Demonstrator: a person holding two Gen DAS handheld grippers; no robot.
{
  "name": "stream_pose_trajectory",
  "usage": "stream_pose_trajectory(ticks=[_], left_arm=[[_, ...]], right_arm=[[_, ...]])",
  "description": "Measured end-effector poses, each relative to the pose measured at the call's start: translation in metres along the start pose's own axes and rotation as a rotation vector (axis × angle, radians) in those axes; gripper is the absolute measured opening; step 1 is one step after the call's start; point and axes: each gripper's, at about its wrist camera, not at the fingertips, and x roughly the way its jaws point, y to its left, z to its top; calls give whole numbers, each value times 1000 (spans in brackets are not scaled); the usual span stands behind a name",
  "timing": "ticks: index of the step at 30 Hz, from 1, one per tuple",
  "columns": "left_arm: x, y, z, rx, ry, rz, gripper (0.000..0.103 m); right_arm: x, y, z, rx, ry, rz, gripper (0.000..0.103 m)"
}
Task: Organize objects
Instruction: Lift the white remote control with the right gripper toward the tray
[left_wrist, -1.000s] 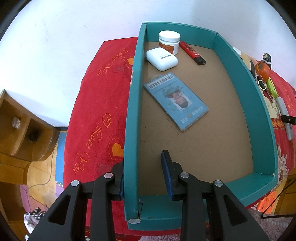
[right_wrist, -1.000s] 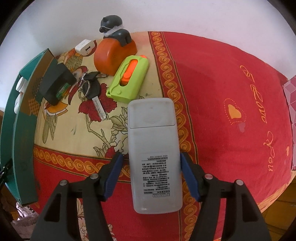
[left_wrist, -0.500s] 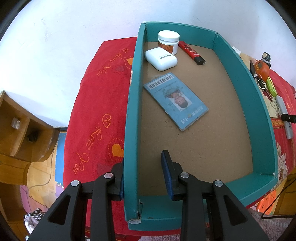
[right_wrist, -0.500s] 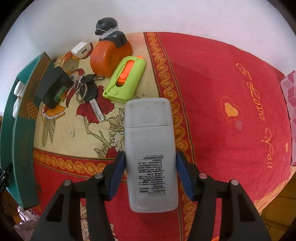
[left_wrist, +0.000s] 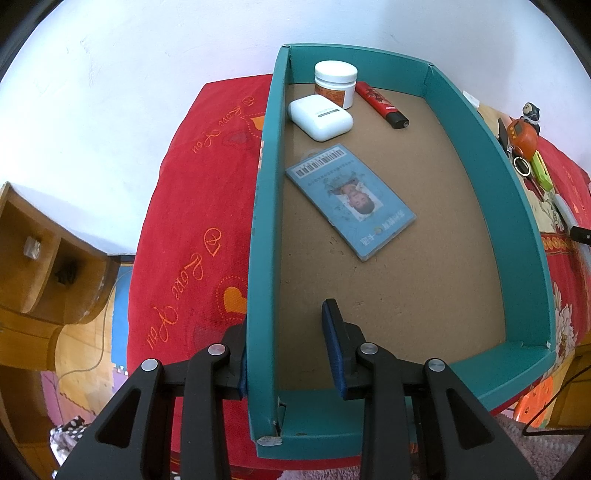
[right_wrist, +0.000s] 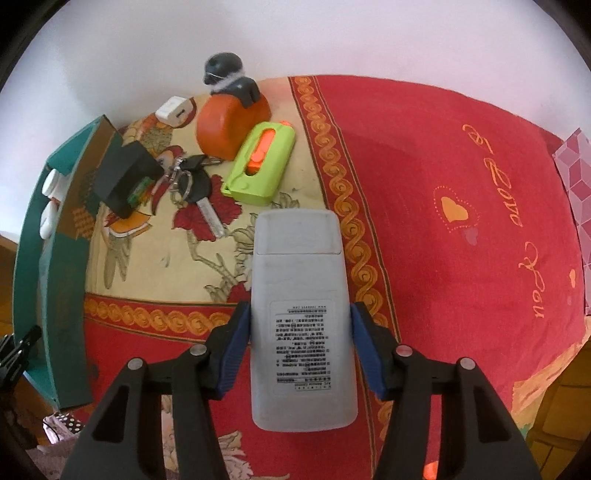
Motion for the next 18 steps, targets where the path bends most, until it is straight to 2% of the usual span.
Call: stream_pose_trajectory(ticks=[6,12,18], left_arm=[[0,0,0,1,0,0,32],[0,0,1,2,-1,1,32],[-1,0,0,9,-4,3,32]], right_arm=[[-14,21,-3,-38,-23,23,54],[-4,42,2,-85,21,25,54],[9,46,5,-103,56,11,54]])
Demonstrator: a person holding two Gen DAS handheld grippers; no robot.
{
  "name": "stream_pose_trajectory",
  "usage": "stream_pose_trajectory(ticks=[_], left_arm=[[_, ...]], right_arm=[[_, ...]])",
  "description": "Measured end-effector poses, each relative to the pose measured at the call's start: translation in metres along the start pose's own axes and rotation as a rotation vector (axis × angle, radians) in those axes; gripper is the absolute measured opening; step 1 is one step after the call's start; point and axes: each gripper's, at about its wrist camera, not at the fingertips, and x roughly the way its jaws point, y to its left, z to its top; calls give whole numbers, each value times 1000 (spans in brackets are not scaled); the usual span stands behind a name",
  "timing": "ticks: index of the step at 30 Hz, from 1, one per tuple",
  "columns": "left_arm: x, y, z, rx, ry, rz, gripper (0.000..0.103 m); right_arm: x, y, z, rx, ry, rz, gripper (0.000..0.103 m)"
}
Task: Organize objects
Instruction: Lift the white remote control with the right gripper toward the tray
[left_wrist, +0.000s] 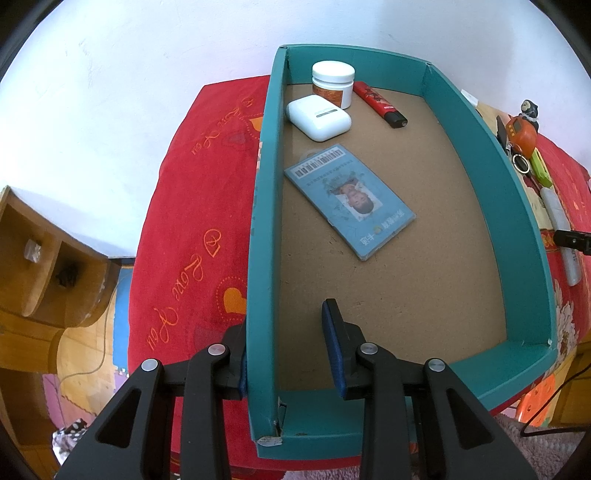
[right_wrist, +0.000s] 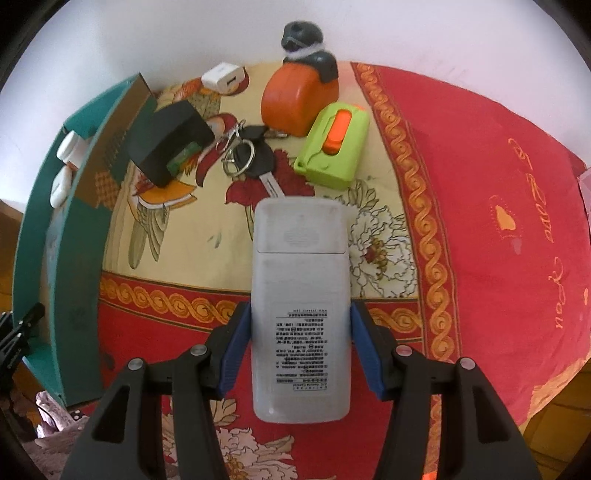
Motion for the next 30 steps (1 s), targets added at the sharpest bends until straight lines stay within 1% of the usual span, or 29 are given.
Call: stream_pose_trajectory(ticks=[4,8,9,10,13,14,18,20,26,30], left_arm=[[0,0,0,-1,0,-1,32],[0,0,0,-2,0,-1,32],[0,0,0,-1,0,-1,32],[0,0,0,-1,0,0,32],[0,-1,0,0,0,1,32],[1,-1,1,2,-1,2,32],[2,-4,2,8,-4,5,32],[3,-5,2,7,-3,5,32],[3,-5,2,8,-4,5,32],[3,-4,2,7,-4,5,32]], right_arm=[[0,5,3,-26,14,-23,55],[0,7,8,-35,33,-17,57],[-1,7,8,-36,38,-15,57],[-1,7,9,-38,39,-15,54],[-4,6,8,-38,35,-10,54],[-5,4,8,-28,30,-1,54],[-17,-4,4,53,7,93,54],[-25,-4,4,61,-3,115,54],[-50,9,10,49,-46,174,54],[-70,35,16,-5,-76,211,54]])
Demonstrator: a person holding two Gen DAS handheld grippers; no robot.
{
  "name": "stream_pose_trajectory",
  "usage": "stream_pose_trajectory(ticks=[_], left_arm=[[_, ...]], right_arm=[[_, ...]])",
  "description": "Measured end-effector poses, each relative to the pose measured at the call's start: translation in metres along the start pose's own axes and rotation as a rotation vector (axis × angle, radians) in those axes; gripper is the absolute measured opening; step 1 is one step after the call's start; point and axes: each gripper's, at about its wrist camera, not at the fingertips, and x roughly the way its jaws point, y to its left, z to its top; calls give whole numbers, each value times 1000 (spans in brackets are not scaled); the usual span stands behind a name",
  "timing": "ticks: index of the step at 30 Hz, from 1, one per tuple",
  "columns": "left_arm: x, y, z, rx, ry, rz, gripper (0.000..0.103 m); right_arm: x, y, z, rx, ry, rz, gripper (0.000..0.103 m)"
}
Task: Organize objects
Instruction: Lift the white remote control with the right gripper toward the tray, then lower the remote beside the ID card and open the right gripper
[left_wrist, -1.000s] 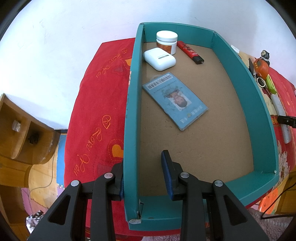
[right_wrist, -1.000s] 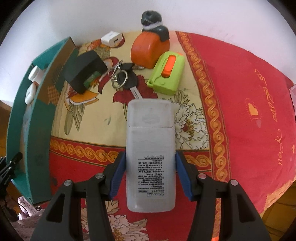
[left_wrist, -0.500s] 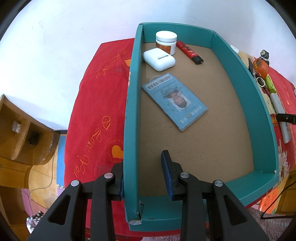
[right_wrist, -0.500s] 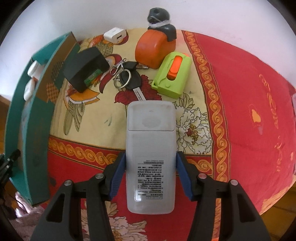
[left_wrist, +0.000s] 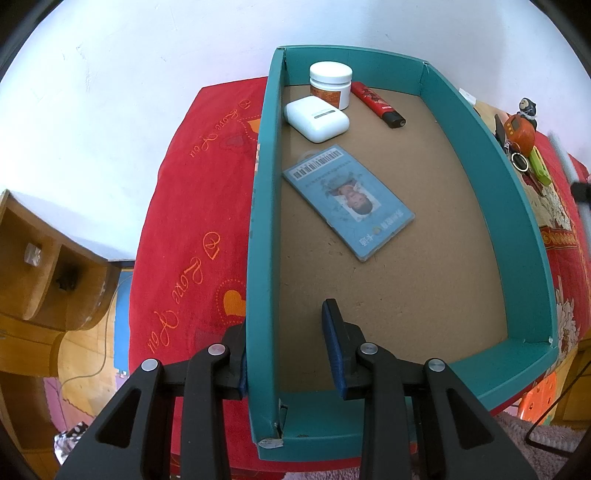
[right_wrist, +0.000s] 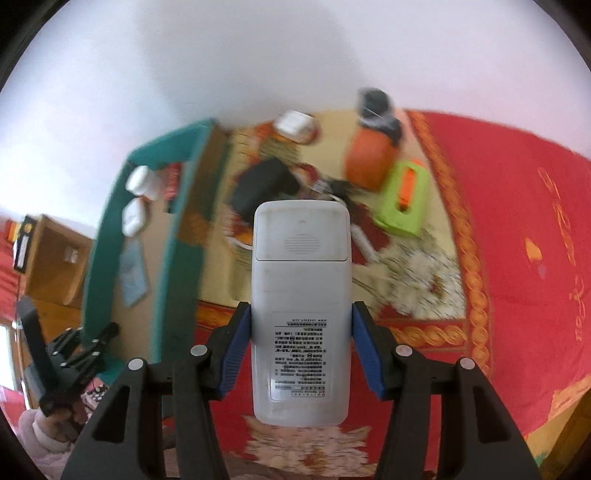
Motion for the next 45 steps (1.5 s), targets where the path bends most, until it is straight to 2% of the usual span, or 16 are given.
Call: stream_pose_trajectory(ticks=[2,3,9,13,18,22,27,30,45], left_arm=[[0,0,0,-1,0,-1,32],[0,0,0,-1,0,-1,32],[0,0,0,-1,0,-1,32],[0,0,0,0,-1,-1,32],[0,0,0,0,-1,-2,32],[1,0,1,0,-1,-1,32],[1,-1,3,4,-3,-2,32],[2,-1,5,9,-4,-3,32],[3,0,7,15,-5,-3,32]], right_arm=[[-6,22,2,-31,-7,20,54],[8,27,16,-52,-11,38,54],[11,85,34,-149,-25,119,54],[22,122,48,-182,-8,162,54],[49,156,57,-199,53,166,54],[82,175,56,-220,113,131,54],[116,186,52,-261,151,11,54],[129,187,52,-260,168,-12,54],[144,191,44,-275,172,-109,54]])
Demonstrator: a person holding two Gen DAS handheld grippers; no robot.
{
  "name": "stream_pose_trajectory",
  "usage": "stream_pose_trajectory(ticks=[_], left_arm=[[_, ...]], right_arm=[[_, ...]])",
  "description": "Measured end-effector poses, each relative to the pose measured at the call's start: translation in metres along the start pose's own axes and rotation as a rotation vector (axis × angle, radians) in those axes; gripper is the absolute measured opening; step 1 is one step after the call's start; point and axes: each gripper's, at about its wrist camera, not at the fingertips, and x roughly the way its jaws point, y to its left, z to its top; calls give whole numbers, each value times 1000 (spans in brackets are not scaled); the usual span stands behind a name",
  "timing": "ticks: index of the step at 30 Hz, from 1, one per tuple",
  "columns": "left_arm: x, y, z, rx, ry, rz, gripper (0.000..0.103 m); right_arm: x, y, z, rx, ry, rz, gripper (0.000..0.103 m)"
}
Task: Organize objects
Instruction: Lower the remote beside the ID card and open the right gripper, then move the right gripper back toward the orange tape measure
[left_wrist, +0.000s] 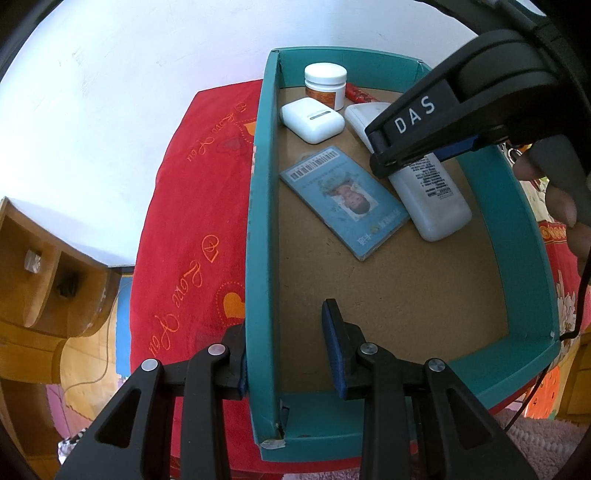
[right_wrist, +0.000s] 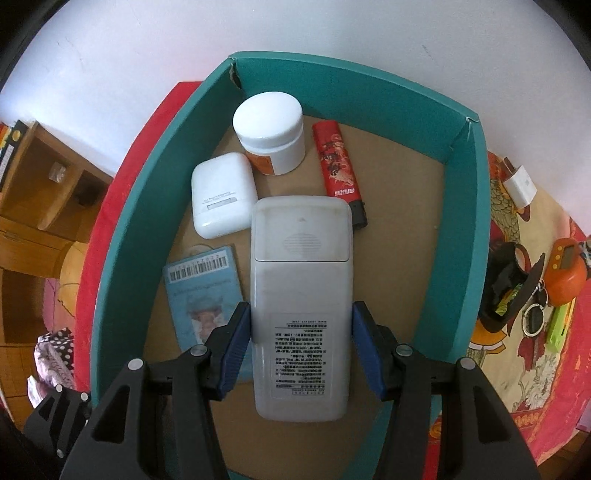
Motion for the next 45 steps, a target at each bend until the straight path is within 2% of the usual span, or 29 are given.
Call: stream_pose_trajectory(ticks=[12,22,25,29,35,45], left_arm=[[0,2,-1,-2,0,-1,32],[-2,2,-2,-9,1,-3,32],[-2,1,-2,-10,2,-4,32],[-2,1,-2,-9,2,-4,32],[-2,2,-1,-10,2,-4,32],[-3,2,-1,-10,3,-4,32]], right_arm=[[-14,-10,-11,15,-38,33,55],[-55,-28,-31,23,-130,122,55],[-70,-26,-31,35,-155,138,55],[-83,-43,-31,54,-189,155,55],[-105,-78,-43,99,-229,132,55],[-96,-137,-65,230,-215,68,55]])
